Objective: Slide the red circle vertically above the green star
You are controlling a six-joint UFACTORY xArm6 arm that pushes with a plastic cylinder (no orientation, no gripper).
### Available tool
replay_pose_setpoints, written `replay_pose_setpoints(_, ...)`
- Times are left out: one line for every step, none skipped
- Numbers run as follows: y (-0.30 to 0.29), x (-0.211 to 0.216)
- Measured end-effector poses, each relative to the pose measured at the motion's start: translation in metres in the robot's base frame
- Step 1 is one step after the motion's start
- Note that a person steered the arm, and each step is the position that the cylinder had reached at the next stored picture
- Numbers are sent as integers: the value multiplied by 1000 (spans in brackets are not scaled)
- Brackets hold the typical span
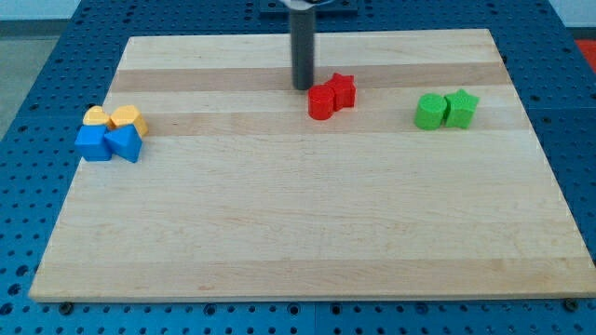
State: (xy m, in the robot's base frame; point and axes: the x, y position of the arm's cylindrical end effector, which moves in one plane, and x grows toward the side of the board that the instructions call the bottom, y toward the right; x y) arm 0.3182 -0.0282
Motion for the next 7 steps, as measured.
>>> replay_pose_setpoints(-18,29)
replay_pose_setpoints(-21,35)
replay_pose_setpoints(-21,35)
replay_pose_setpoints(-7,27)
replay_pose_setpoints(32,4)
replay_pose_setpoints(59,-6)
replay_pose_setpoints(25,7)
